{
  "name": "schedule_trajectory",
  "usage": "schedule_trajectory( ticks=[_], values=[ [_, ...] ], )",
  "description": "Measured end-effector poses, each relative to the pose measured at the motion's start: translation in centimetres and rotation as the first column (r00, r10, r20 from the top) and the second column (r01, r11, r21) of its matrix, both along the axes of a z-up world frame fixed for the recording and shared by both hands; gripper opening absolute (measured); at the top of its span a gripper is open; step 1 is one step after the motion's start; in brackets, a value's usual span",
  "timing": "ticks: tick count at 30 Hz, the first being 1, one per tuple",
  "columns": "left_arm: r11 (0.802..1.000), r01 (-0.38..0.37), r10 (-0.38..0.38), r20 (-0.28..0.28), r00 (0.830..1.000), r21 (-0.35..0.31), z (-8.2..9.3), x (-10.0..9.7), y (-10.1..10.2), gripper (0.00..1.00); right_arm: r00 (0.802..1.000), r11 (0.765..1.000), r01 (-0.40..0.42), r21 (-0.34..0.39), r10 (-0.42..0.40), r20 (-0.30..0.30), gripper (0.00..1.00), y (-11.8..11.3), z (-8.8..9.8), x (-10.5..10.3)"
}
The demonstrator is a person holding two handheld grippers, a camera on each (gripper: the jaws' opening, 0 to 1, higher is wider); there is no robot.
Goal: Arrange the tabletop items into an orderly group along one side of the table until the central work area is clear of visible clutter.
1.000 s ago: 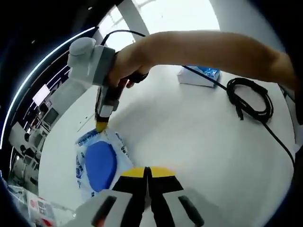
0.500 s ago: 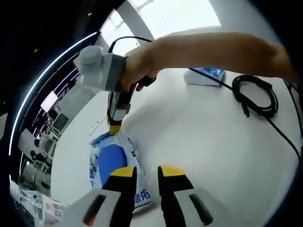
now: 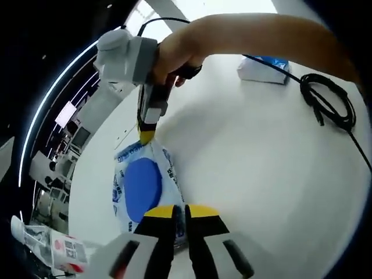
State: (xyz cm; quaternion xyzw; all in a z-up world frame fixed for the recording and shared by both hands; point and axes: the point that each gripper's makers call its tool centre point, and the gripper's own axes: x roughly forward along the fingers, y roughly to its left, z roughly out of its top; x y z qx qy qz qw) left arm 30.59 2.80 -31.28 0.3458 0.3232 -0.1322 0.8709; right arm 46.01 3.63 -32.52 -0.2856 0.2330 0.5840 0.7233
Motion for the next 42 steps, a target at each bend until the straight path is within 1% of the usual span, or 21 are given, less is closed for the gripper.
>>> schedule_trajectory(
  ticks=[2, 4, 6, 8, 13, 16, 18, 19, 24, 25, 28, 33, 36, 39, 40, 41, 42],
  values=[
    [1.000, -0.005, 0.005, 0.001, 1.000, -0.010, 0.2, -0.1, 0.1, 0.00, 1.000, 1.000, -0.001, -0.001, 0.001, 0.002, 0.00, 0.0, 0.0, 0.2],
    [1.000, -0.007, 0.007, -0.005, 1.000, -0.017, 0.1, -0.1, 0.2, 0.00, 1.000, 1.000, -0.001, -0.003, 0.001, 0.002, 0.00, 0.0, 0.0, -0.1],
    [1.000, -0.010, 0.010, -0.008, 1.000, -0.012, 0.0, -0.2, 0.3, 0.00, 1.000, 1.000, 0.000, -0.005, 0.000, 0.002, 0.00, 0.0, 0.1, 0.2],
    [1.000, -0.010, 0.010, -0.007, 1.000, -0.015, 0.1, -0.2, 0.4, 0.00, 1.000, 1.000, 0.001, -0.003, -0.001, 0.000, 0.00, 0.0, 0.0, 0.1],
    [1.000, -0.011, 0.011, 0.015, 1.000, -0.013, 1.1, -0.2, 0.2, 0.00, 1.000, 1.000, 0.005, 0.005, -0.005, -0.007, 0.00, 0.0, 0.0, 0.2],
    [1.000, -0.012, 0.012, 0.023, 1.000, -0.008, 1.1, -0.6, 0.1, 0.00, 1.000, 1.000, 0.011, 0.025, -0.011, -0.001, 0.00, 0.0, 0.4, 0.7],
    [1.000, -0.012, 0.012, 0.025, 1.000, -0.007, 1.1, -0.7, 0.1, 0.00, 1.000, 0.999, 0.011, 0.037, -0.011, 0.002, 0.00, -0.2, 0.6, 0.6],
    [1.000, -0.011, 0.011, 0.026, 1.000, -0.004, 1.2, -0.3, 0.2, 0.00, 1.000, 0.999, 0.010, 0.039, -0.010, 0.005, 0.00, -0.2, 0.7, 0.6],
    [1.000, -0.008, 0.008, 0.035, 0.999, 0.005, 1.7, -0.3, 0.2, 0.00, 1.000, 0.999, 0.006, 0.053, -0.007, 0.028, 0.00, -0.1, 1.8, 0.6],
    [1.000, -0.009, 0.008, 0.036, 0.999, 0.005, 1.8, -0.4, 0.2, 0.00, 0.999, 0.998, 0.008, 0.058, -0.009, 0.030, 0.00, -0.2, 2.0, 0.2],
    [1.000, -0.008, 0.007, 0.049, 0.999, 0.011, 2.6, -0.4, 0.2, 0.00, 0.999, 0.997, 0.012, 0.081, -0.015, 0.040, 0.00, -0.2, 3.2, 0.1],
    [1.000, 0.000, -0.001, 0.072, 0.997, 0.018, 3.9, -0.9, -0.1, 0.00, 0.998, 0.996, 0.018, 0.093, -0.023, 0.061, 0.00, -0.9, 4.4, -0.5],
    [1.000, 0.011, -0.013, 0.089, 0.996, 0.026, 5.1, -0.9, -0.3, 0.00, 0.996, 0.994, 0.027, 0.102, -0.036, 0.083, 0.00, -1.3, 6.1, -0.4],
    [0.999, 0.018, -0.022, 0.100, 0.995, 0.043, 5.7, -1.2, -0.5, 0.00, 0.995, 0.993, 0.038, 0.107, -0.048, 0.091, 0.00, -1.7, 6.8, -0.9],
    [0.999, 0.022, -0.027, 0.103, 0.994, 0.046, 5.9, -1.7, -0.7, 0.00, 0.994, 0.994, 0.039, 0.105, -0.049, 0.097, 0.00, -1.9, 7.1, -1.2],
    [0.999, 0.026, -0.031, 0.106, 0.994, 0.047, 6.0, -2.0, -0.9, 0.00, 0.994, 0.993, 0.043, 0.107, -0.053, 0.099, 0.00, -1.9, 7.6, -0.7],
    [0.998, 0.026, -0.032, 0.108, 0.994, 0.049, 6.1, -2.1, -0.9, 0.00, 0.993, 0.993, 0.044, 0.105, -0.055, 0.102, 0.00, -1.9, 7.8, -0.6]
  ],
)
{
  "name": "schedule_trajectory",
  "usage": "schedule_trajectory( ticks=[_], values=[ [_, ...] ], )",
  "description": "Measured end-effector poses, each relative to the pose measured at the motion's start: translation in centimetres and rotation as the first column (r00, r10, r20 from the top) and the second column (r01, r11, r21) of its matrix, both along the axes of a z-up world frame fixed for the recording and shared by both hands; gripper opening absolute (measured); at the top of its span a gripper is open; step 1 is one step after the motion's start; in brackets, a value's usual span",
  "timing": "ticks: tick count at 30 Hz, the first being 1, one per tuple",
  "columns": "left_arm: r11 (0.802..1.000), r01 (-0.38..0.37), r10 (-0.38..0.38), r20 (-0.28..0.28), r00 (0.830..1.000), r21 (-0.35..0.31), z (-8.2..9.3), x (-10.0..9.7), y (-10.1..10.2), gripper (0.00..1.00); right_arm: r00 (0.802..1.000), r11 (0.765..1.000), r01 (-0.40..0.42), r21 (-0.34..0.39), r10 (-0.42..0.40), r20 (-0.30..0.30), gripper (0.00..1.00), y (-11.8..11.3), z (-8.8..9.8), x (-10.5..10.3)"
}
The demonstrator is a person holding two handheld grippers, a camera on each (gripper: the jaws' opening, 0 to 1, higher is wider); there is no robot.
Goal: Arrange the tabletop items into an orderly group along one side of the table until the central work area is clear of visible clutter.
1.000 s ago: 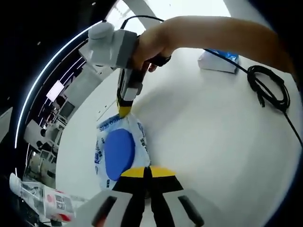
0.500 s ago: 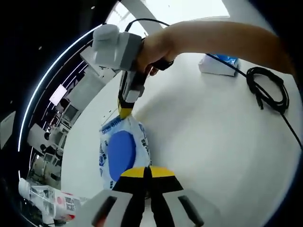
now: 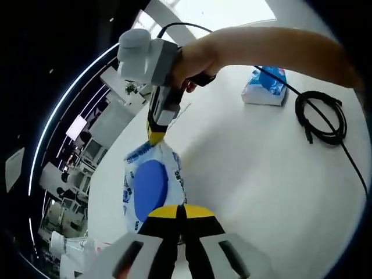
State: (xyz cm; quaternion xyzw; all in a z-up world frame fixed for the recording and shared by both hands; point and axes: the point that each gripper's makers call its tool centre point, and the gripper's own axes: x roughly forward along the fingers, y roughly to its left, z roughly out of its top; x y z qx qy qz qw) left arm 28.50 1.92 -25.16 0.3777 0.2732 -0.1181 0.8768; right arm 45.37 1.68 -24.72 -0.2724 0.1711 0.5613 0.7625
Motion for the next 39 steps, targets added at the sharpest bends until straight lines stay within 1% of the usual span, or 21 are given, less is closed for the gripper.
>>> schedule_trajectory(
  ticks=[3, 6, 8, 10, 12, 14, 16, 18, 20, 21, 22, 24, 29, 30, 32, 33, 35, 36, 37, 39],
  values=[
    [1.000, 0.003, -0.003, 0.009, 1.000, 0.003, 0.5, -0.2, 0.0, 0.00, 1.000, 1.000, 0.008, 0.004, -0.008, 0.008, 0.00, -0.2, 0.7, 0.0],
    [1.000, 0.004, -0.004, 0.018, 1.000, 0.002, 1.1, -0.4, 0.1, 0.00, 1.000, 1.000, 0.014, 0.008, -0.014, 0.015, 0.00, -0.3, 1.2, -0.5],
    [1.000, 0.004, -0.004, 0.023, 1.000, 0.003, 1.2, -0.6, 0.2, 0.00, 1.000, 1.000, 0.021, 0.010, -0.021, 0.012, 0.00, -0.5, 1.3, -0.6],
    [1.000, 0.007, -0.007, 0.031, 0.999, 0.004, 1.2, -0.7, 0.1, 0.00, 0.999, 0.999, 0.034, 0.009, -0.034, 0.007, 0.00, -0.5, 0.8, -0.3],
    [1.000, 0.021, -0.021, 0.041, 0.999, 0.011, 1.2, -0.9, -0.2, 0.00, 0.999, 0.999, 0.040, 0.005, -0.040, 0.012, 0.00, -1.0, 0.6, -0.8],
    [0.997, 0.056, -0.059, 0.059, 0.997, 0.048, 1.2, -1.0, -0.7, 0.00, 0.998, 0.999, 0.054, 0.005, -0.054, 0.018, 0.00, -1.6, 0.3, -0.7],
    [0.995, 0.078, -0.082, 0.062, 0.995, 0.067, 1.1, -1.2, -1.0, 0.00, 0.997, 0.997, 0.074, 0.012, -0.074, 0.014, 0.00, -2.4, 0.5, -0.9],
    [0.995, 0.087, -0.090, 0.067, 0.994, 0.055, 1.3, -1.1, -1.1, 0.00, 0.995, 0.995, 0.095, 0.012, -0.095, 0.017, 0.00, -3.2, 0.6, -1.3],
    [0.995, 0.092, -0.095, 0.065, 0.993, 0.042, 1.4, -1.0, -1.2, 0.00, 0.993, 0.993, 0.116, 0.027, -0.116, 0.013, 0.00, -3.9, 1.0, -1.8],
    [0.995, 0.093, -0.096, 0.068, 0.993, 0.038, 1.4, -1.0, -1.2, 0.00, 0.993, 0.993, 0.118, 0.027, -0.119, 0.016, 0.00, -4.1, 0.9, -3.2],
    [0.995, 0.096, -0.098, 0.071, 0.993, 0.033, 1.5, -0.9, -1.1, 0.00, 0.992, 0.992, 0.124, 0.027, -0.124, 0.017, 0.00, -4.3, 0.9, -3.6],
    [0.994, 0.105, -0.105, 0.081, 0.991, 0.007, 1.7, -0.8, -1.1, 0.00, 0.989, 0.989, 0.144, 0.038, -0.145, 0.009, 0.00, -5.0, 1.2, -3.6],
    [0.993, 0.119, -0.117, 0.094, 0.989, -0.014, 1.7, -1.0, -1.2, 0.00, 0.983, 0.982, 0.182, 0.053, -0.183, 0.006, 0.00, -6.2, 1.6, -3.6],
    [0.992, 0.129, -0.127, 0.106, 0.986, -0.016, 1.8, -1.0, -1.3, 0.00, 0.981, 0.979, 0.196, 0.065, -0.196, 0.000, 0.00, -6.5, 1.6, -3.7],
    [0.987, 0.160, -0.157, 0.130, 0.979, -0.006, 2.1, -1.2, -1.7, 0.00, 0.978, 0.975, 0.208, 0.074, -0.208, -0.004, 0.00, -7.1, 1.7, -3.9],
    [0.987, 0.158, -0.156, 0.126, 0.980, -0.008, 1.9, -1.3, -1.7, 0.00, 0.978, 0.975, 0.209, 0.081, -0.209, -0.007, 0.00, -7.4, 1.6, -4.9],
    [0.985, 0.171, -0.172, 0.111, 0.979, 0.019, 1.6, -1.4, -1.9, 0.00, 0.977, 0.974, 0.212, 0.086, -0.211, -0.010, 0.00, -8.0, 1.6, -5.5],
    [0.984, 0.176, -0.177, 0.112, 0.978, 0.023, 1.6, -1.4, -2.0, 0.00, 0.976, 0.972, 0.217, 0.087, -0.217, -0.007, 0.00, -8.2, 1.7, -5.6],
    [0.977, 0.207, -0.210, 0.107, 0.972, 0.042, 1.4, -1.4, -2.5, 0.00, 0.974, 0.970, 0.226, 0.090, -0.227, 0.001, 0.00, -8.6, 1.8, -5.8],
    [0.975, 0.218, -0.221, 0.104, 0.970, 0.045, 1.4, -1.7, -2.8, 0.00, 0.970, 0.966, 0.241, 0.091, -0.243, 0.003, 0.00, -9.5, 1.9, -5.8]
  ],
)
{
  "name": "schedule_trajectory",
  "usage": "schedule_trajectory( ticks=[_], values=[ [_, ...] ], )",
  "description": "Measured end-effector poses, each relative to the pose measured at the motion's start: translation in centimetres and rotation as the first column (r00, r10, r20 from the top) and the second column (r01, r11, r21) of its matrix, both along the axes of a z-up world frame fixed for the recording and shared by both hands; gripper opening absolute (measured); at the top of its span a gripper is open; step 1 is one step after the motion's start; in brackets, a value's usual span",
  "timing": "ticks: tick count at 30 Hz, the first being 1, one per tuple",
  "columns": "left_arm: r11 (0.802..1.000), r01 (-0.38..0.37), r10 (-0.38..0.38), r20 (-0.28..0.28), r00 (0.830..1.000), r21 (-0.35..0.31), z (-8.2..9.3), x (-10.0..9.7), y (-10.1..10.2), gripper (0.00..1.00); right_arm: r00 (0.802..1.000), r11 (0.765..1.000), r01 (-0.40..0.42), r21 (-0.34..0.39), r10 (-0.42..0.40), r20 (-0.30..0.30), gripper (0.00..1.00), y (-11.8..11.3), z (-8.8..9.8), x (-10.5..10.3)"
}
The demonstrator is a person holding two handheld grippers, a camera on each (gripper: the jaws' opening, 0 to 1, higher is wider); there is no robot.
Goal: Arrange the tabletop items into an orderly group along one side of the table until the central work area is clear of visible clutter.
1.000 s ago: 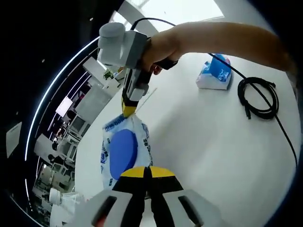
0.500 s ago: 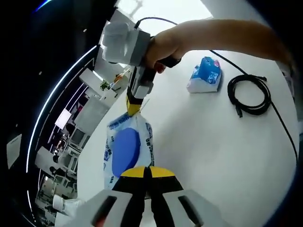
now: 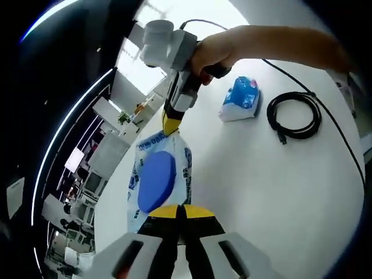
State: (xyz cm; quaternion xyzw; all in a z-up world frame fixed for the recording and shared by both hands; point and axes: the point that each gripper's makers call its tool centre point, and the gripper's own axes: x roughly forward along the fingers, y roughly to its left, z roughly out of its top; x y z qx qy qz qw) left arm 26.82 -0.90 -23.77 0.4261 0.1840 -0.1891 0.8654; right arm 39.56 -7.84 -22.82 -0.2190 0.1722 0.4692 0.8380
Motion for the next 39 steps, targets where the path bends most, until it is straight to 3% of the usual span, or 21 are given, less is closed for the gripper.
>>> schedule_trajectory(
  ticks=[7, 14, 25, 39],
  values=[
    [0.998, 0.057, -0.057, 0.001, 0.998, 0.013, -0.1, 0.3, -0.7, 0.00, 0.998, 0.998, 0.055, 0.011, -0.055, -0.005, 0.00, -2.9, 0.2, 0.2],
    [0.993, 0.103, -0.102, -0.015, 0.995, 0.054, -0.5, 0.5, -1.1, 0.00, 0.993, 0.991, 0.113, 0.067, -0.110, -0.050, 0.00, -4.9, -0.4, -1.0],
    [0.981, 0.172, -0.171, -0.019, 0.985, 0.085, -0.6, 0.9, -3.0, 0.00, 0.984, 0.982, 0.170, 0.077, -0.166, -0.058, 0.00, -8.0, -0.9, -2.5],
    [0.971, 0.210, -0.206, -0.044, 0.977, 0.110, -1.1, 0.8, -3.5, 0.00, 0.975, 0.971, 0.216, 0.098, -0.209, -0.077, 0.00, -9.4, -1.4, -4.6]
  ],
)
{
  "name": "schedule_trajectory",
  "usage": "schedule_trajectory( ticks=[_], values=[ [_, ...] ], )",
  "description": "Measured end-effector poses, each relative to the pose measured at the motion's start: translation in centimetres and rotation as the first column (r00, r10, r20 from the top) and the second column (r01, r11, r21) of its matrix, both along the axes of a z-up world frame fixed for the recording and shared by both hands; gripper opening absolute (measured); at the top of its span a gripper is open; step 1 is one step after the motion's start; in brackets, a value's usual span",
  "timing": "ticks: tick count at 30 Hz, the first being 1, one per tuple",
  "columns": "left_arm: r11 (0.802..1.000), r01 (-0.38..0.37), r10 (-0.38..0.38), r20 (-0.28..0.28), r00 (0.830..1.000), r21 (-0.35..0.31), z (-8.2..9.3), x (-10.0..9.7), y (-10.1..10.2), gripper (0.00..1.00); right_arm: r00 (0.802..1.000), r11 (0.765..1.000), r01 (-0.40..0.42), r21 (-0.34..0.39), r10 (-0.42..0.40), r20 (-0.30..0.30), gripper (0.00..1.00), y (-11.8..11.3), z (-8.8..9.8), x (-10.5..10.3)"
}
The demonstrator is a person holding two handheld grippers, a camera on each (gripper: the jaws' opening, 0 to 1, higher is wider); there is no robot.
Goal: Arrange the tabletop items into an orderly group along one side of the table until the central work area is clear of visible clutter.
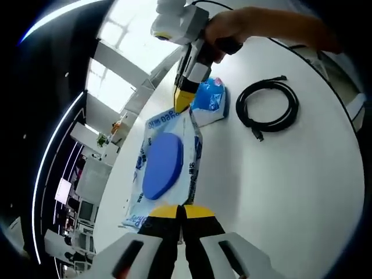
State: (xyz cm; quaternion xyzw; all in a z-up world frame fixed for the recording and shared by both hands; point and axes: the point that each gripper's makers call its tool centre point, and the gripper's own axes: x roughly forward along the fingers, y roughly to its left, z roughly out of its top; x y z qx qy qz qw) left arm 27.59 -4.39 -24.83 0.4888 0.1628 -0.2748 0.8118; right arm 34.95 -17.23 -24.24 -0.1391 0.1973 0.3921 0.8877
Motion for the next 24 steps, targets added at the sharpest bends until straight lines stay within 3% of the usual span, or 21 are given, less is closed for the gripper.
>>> schedule_trajectory(
  ticks=[13, 24],
  values=[
    [1.000, 0.006, -0.006, -0.013, 1.000, 0.005, -0.3, -0.4, 0.0, 0.00, 1.000, 1.000, 0.006, -0.008, -0.006, 0.007, 0.00, -0.5, -0.1, -1.2],
    [1.000, -0.013, 0.015, -0.069, 0.997, 0.028, -2.9, -0.5, -0.3, 0.00, 0.999, 0.999, -0.001, -0.033, 0.000, -0.039, 0.00, -0.9, -3.5, -1.6]
  ],
)
